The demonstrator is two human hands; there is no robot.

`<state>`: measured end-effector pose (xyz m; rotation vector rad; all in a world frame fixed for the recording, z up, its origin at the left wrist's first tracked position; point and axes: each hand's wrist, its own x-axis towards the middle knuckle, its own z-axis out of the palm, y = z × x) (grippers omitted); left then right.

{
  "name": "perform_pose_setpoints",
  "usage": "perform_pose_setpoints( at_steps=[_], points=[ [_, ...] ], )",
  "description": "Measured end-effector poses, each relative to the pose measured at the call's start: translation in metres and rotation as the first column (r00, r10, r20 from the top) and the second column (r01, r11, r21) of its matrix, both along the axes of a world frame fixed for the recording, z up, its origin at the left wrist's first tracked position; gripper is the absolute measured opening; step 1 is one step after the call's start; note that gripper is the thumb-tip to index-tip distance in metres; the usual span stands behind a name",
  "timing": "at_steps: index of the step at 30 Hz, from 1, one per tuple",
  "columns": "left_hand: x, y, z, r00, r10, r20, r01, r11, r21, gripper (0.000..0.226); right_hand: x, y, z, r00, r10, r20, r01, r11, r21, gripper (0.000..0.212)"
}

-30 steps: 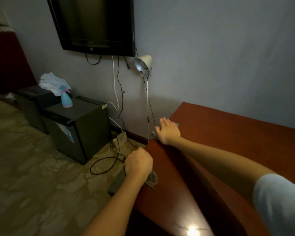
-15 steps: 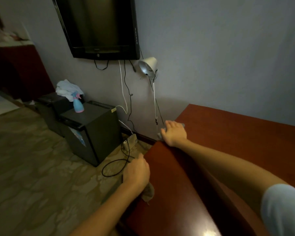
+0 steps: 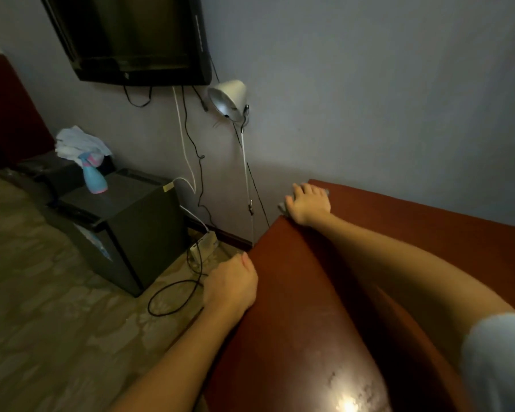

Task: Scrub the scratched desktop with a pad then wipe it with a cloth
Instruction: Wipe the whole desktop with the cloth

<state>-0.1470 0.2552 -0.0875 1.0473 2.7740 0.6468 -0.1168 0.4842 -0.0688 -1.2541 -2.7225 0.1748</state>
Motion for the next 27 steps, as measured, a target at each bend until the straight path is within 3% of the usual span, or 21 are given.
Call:
perform_pose_setpoints(
  at_steps=[3,6,9,12,15,18,21,24,27],
  points=[
    [0.002,-0.001,-0.001,0.999,0.006,-0.036,-0.005,1.0,0.019,0.052,-0.014,-0.001,-0.002,0.997,-0.042,0.069,0.041,0.999,0.014,0.062],
    [0.002,-0.001,0.001,1.0,0.007,-0.031,-0.006,1.0,0.019,0.051,-0.003,-0.047,-0.002,0.982,0.182,0.044,-0.184,0.982,0.038,0.068],
    [0.003,0.0,0.003,0.999,0.01,-0.048,-0.01,1.0,0.011,0.048,0.022,-0.097,-0.004,0.896,0.443,0.001,-0.442,0.895,0.065,0.076],
    [0.002,0.001,0.0,0.999,0.02,-0.038,-0.02,1.0,0.007,0.048,0.029,-0.095,0.0,0.846,0.533,0.008,-0.532,0.844,0.066,0.074],
    [0.0,0.001,-0.004,1.0,0.019,0.014,-0.02,0.999,0.045,0.052,0.016,-0.034,0.005,0.918,0.397,0.007,-0.397,0.917,0.038,0.062],
    [0.0,-0.001,-0.004,0.999,0.002,0.042,-0.005,0.998,0.07,0.051,0.009,0.05,0.004,0.995,0.079,0.056,-0.081,0.995,0.05,0.059],
    [0.003,-0.003,0.0,1.0,-0.001,0.02,0.0,0.997,0.077,0.048,0.007,0.085,0.004,0.98,-0.19,0.056,0.191,0.981,-0.013,0.058],
    [0.004,-0.002,0.002,1.0,0.012,-0.01,-0.011,0.998,0.06,0.05,0.002,0.071,0.008,0.971,-0.231,0.056,0.231,0.973,0.007,0.059],
    [0.005,-0.001,0.002,1.0,0.028,-0.01,-0.028,0.999,0.042,0.051,0.008,0.043,0.005,0.994,-0.079,0.077,0.077,0.997,0.025,0.063]
  ],
)
